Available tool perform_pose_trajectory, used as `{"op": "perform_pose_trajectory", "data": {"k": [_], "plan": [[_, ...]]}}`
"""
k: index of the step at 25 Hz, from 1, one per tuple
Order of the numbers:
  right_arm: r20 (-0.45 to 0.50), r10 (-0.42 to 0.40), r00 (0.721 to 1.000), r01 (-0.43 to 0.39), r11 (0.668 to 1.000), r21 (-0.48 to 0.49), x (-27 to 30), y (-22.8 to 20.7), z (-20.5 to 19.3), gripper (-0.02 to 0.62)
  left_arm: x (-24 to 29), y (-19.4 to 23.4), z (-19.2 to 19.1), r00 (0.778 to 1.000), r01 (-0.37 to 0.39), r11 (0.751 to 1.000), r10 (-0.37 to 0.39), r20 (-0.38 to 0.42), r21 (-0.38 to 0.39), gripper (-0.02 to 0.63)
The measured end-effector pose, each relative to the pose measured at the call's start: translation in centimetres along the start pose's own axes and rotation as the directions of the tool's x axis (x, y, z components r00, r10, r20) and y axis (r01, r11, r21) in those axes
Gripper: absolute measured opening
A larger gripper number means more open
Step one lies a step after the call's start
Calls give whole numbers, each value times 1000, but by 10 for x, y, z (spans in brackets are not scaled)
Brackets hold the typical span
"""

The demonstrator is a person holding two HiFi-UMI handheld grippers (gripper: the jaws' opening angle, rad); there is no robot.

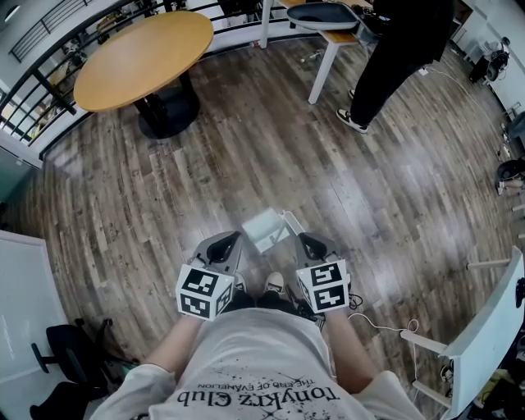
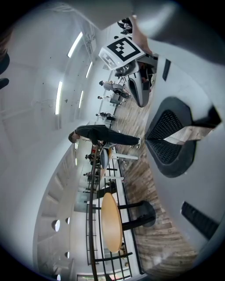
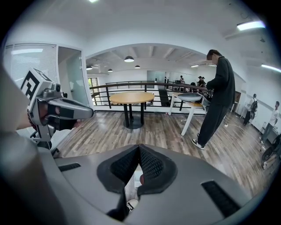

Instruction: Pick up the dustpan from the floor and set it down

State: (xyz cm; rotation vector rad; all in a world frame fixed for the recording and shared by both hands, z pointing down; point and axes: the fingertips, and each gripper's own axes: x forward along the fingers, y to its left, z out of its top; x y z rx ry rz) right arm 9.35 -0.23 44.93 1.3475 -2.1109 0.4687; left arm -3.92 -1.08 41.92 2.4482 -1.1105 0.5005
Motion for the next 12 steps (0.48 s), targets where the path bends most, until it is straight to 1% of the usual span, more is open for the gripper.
{"op": "perform_pose_trajectory", "data": {"k": [12], "plan": [[-8, 9, 1000, -9, 1000, -14, -4, 0, -1, 25, -4, -4, 3, 1000, -3, 1000, 3, 9, -2, 23]]}}
